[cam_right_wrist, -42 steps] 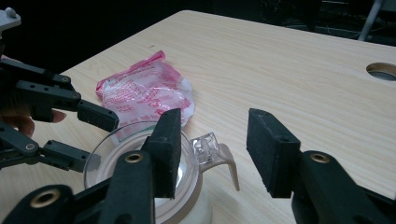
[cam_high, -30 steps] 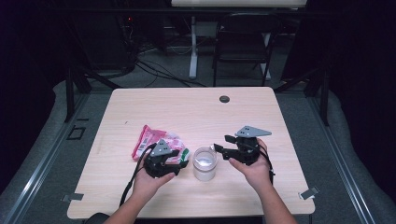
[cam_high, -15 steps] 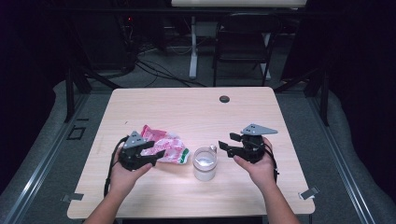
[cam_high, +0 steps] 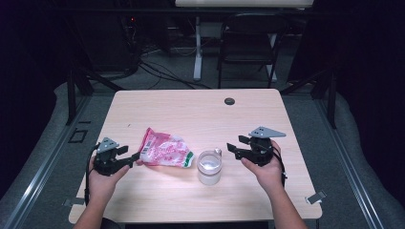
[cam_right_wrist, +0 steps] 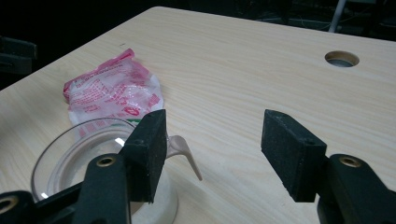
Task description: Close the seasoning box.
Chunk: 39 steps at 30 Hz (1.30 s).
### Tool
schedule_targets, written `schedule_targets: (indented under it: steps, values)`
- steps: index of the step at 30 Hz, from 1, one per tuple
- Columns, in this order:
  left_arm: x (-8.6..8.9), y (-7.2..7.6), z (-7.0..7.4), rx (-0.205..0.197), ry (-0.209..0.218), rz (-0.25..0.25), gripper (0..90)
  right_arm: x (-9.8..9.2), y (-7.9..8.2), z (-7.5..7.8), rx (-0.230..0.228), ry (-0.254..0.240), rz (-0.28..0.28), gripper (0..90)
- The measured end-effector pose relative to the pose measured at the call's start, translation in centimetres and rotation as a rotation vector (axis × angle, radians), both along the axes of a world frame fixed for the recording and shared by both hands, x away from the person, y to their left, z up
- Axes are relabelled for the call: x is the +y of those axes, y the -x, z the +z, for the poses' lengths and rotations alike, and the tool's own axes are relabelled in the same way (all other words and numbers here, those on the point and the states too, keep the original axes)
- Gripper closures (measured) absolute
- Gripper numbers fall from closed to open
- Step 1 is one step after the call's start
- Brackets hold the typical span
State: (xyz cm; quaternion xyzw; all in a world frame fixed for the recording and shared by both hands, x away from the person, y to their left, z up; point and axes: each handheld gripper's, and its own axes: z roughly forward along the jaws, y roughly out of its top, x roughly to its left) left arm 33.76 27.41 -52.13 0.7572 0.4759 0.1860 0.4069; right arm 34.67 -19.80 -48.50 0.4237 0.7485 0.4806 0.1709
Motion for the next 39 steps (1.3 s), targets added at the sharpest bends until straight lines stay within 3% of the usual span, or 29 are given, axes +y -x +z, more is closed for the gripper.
schedule_targets:
  steps: [2, 6, 12, 15, 25, 26, 39]
  values:
    - [0.5, -0.1, -0.3, 0.002, 0.002, 0.015, 41.4, 0.0, -0.1, -0.3, 0.009, 0.003, -0.005, 40.4]
    - [1.2, -0.2, -0.7, -0.001, -0.033, 0.036, 41.4, -0.1, -0.3, -0.6, 0.024, 0.014, -0.006, 40.4]
    - [1.9, -0.7, -1.9, 0.032, -0.072, 0.054, 42.2, -0.1, -0.6, -1.5, 0.036, 0.031, -0.034, 40.8]
    - [2.2, -1.0, -2.4, 0.056, -0.068, 0.063, 42.2, -0.2, -0.8, -1.9, 0.044, 0.039, -0.043, 41.0]
    - [1.0, -1.3, -3.1, 0.104, -0.104, 0.009, 42.3, -0.4, -1.4, -3.4, 0.088, 0.062, -0.059, 41.0]
    - [0.8, -1.4, -3.2, 0.107, -0.117, -0.001, 42.3, -0.5, -1.5, -3.6, 0.113, 0.062, -0.063, 41.0]
    - [0.7, -1.5, -3.2, 0.112, -0.100, 0.004, 42.3, -0.9, -1.8, -4.5, 0.138, 0.082, -0.088, 42.6]
